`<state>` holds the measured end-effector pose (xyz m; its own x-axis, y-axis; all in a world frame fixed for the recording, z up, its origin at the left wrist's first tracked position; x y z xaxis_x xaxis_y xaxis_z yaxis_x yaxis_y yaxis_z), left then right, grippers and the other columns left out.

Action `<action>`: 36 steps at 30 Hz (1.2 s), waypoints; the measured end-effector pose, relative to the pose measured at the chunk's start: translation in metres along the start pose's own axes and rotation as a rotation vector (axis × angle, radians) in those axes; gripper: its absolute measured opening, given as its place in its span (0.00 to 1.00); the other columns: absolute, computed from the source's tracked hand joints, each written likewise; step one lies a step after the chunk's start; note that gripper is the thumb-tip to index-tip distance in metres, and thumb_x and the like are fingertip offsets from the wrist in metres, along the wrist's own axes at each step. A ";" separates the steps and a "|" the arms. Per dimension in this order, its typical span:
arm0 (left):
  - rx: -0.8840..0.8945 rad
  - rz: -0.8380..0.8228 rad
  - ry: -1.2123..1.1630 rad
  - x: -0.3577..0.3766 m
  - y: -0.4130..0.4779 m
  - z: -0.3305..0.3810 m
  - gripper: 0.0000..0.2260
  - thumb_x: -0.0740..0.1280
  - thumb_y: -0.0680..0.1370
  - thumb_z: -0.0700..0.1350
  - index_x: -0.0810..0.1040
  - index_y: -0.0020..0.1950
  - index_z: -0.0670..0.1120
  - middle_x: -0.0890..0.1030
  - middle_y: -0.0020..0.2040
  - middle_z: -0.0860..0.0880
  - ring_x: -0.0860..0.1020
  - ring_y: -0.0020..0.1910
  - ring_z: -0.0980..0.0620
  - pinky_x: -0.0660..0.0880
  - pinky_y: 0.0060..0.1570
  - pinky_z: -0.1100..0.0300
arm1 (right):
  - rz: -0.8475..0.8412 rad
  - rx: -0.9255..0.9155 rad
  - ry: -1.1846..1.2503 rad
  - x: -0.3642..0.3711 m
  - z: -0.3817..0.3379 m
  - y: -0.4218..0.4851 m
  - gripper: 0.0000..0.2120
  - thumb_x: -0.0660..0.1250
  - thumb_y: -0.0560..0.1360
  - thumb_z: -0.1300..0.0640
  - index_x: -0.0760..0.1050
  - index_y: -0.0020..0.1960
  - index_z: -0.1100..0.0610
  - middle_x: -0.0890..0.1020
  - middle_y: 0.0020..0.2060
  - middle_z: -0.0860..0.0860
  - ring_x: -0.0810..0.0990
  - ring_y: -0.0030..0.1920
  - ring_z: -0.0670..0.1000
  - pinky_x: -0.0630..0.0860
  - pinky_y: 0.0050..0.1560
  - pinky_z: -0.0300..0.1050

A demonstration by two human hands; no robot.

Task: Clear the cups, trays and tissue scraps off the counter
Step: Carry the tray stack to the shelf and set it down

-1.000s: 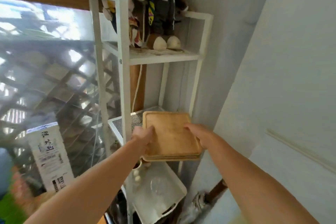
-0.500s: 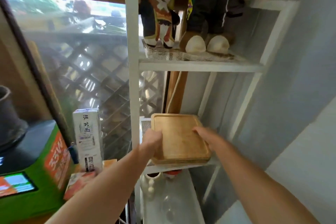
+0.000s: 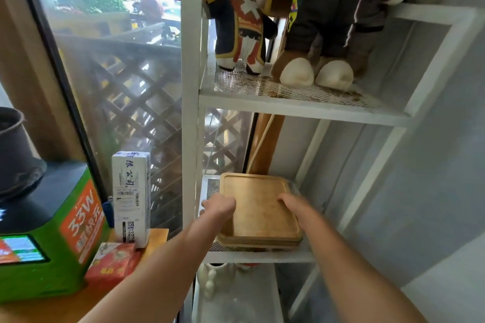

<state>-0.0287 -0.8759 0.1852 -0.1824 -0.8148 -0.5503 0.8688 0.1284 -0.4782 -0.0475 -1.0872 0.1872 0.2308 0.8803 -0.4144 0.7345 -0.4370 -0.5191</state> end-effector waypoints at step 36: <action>0.134 0.081 0.087 0.001 -0.039 -0.021 0.20 0.67 0.79 0.51 0.67 0.66 0.44 0.67 0.67 0.40 0.68 0.64 0.41 0.70 0.61 0.50 | 0.234 -0.158 -0.287 0.004 0.027 -0.025 0.18 0.67 0.78 0.50 0.75 0.61 0.61 0.80 0.53 0.57 0.80 0.54 0.59 0.78 0.53 0.52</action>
<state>-0.0723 -0.8695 0.1893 -0.1435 -0.7524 -0.6429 0.9347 0.1103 -0.3378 -0.0824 -1.0775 0.1782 0.2320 0.6632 -0.7116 0.7778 -0.5657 -0.2737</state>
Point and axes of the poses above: each hand's wrist, its own y-axis towards the middle knuckle, its own x-axis out of the palm, z = x × y, the point moved 3 cm from there along y, towards the middle knuckle
